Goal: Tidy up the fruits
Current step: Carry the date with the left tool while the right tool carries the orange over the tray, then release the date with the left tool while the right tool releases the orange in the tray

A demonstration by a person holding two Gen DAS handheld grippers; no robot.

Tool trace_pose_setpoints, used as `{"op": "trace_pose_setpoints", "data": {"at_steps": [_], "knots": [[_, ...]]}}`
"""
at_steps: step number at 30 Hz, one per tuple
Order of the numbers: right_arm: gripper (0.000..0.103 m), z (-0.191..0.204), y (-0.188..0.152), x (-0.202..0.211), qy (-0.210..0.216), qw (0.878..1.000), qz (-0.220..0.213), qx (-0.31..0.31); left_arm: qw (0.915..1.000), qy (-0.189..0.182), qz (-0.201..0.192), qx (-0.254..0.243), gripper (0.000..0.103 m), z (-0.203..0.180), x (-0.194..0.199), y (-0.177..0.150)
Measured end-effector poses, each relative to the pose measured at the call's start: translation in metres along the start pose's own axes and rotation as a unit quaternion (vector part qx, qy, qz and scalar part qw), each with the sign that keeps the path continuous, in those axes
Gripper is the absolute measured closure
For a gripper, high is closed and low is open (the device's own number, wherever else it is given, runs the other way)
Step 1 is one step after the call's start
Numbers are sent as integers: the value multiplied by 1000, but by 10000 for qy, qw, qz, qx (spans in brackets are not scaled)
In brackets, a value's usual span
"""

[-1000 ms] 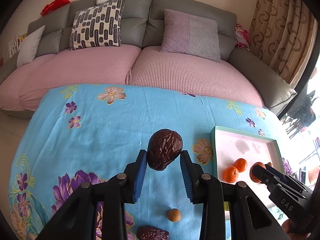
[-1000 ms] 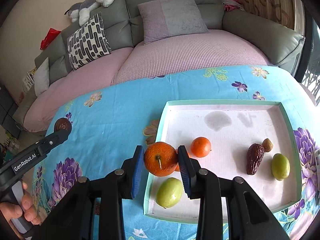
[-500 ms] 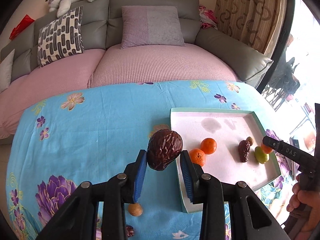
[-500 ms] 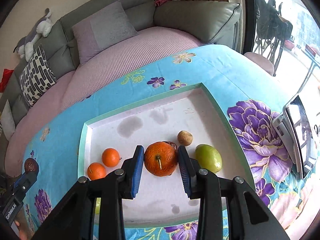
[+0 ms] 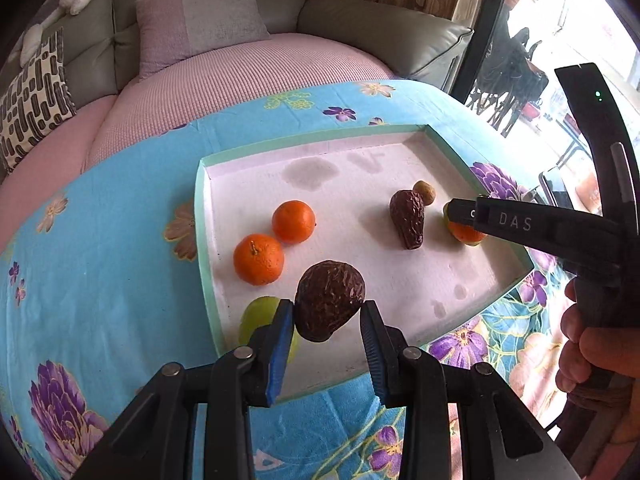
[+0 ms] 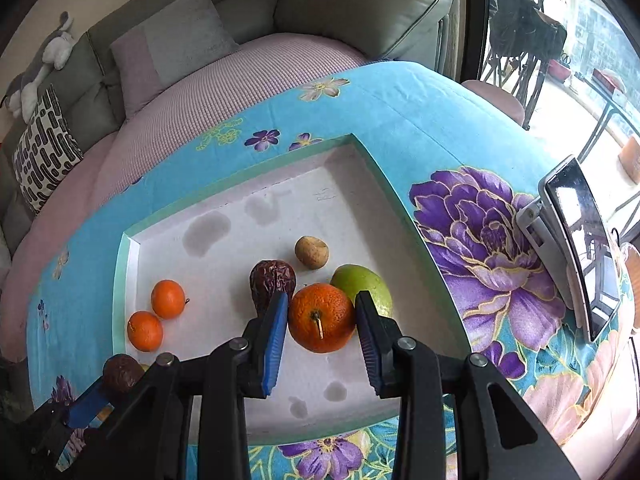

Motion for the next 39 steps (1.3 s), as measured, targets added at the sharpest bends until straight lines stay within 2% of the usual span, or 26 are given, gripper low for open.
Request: {"op": "trace_pose_setpoints", "data": {"at_steps": [2, 12, 21, 31, 39], "knots": [[67, 0, -4, -8, -25, 9999, 128, 36, 10000, -11, 71, -43, 67, -4, -5, -2], [67, 2, -6, -10, -56, 9997, 155, 196, 9995, -68, 301, -31, 67, -5, -19, -11], [67, 6, -11, -11, -11, 9993, 208, 308, 9998, 13, 180, 87, 67, 6, -9, -7], [67, 10, -19, -14, -31, 9988, 239, 429, 9964, 317, -61, 783, 67, 59, 10, -9], [67, 7, -30, -25, -189, 9978, 385, 513, 9857, 752, -60, 1507, 66, 117, 20, -30]]}}
Point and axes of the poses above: each gripper's, at about its wrist camera, not at the fingertips, and x roughly against the way its jaws point, z to its left, y to its top, the point moved 9 cm from there along -x, roughly the way its jaws point, and after that the axes turned 14 degrees about -x, right-handed, at the moved point
